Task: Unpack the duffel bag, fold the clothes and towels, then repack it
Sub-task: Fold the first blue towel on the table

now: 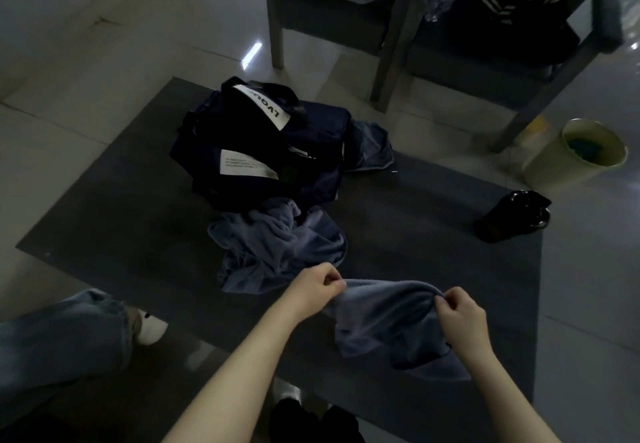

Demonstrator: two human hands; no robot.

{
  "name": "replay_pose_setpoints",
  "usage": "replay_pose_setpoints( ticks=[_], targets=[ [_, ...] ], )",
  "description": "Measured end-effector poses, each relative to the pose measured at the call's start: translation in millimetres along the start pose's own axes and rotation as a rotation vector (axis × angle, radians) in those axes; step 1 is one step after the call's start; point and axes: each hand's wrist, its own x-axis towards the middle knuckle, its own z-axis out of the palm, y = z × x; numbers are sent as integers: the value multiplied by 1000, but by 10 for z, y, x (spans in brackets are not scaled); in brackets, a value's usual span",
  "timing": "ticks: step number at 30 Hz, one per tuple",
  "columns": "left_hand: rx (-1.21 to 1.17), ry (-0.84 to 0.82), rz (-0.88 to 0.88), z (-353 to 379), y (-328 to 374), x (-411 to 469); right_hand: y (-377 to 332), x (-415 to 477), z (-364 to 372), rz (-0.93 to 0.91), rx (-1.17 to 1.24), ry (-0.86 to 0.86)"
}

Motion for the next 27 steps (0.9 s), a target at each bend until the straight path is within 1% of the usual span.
replay_pose_setpoints(
  ticks=[3, 4, 7, 10, 12, 14, 15, 17, 19, 21, 24, 25, 27],
  targets=[
    [-30, -57, -23, 182, -56, 188, 212, 109, 54, 112, -98, 54],
    [-37, -68, -27, 250, -90, 247, 289, 126, 102, 117, -154, 54],
    [-50, -78, -47, 483, -216, 388, 522, 119, 303, -19, -363, 22],
    [21, -51, -58, 719, -375, 496, 732, 86, 581, -152, -556, -111],
    [104, -18, -40, 842, -495, 574, 932, 92, 788, -178, -630, -164],
    [173, 53, -5, 953, -603, 641, 1115, 131, 938, -217, -656, -153],
    [171, 105, 17, 1006, -649, 667, 1198, 159, 992, -247, -647, -130],
    [82, 194, 82, 1099, -690, 689, 1343, 230, 1055, -315, -603, -68],
    [-80, 267, 154, 1165, -676, 709, 1433, 331, 1039, -411, -564, -28],
    [-243, 333, 192, 1235, -642, 737, 1486, 477, 960, -528, -576, -24],
    [-375, 370, 287, 1408, -601, 731, 1558, 674, 848, -670, -622, -33],
    [-393, 368, 319, 1473, -586, 700, 1578, 694, 827, -702, -636, 3],
    [-391, 369, 380, 1584, -556, 626, 1612, 666, 815, -765, -654, 180]
  ],
)
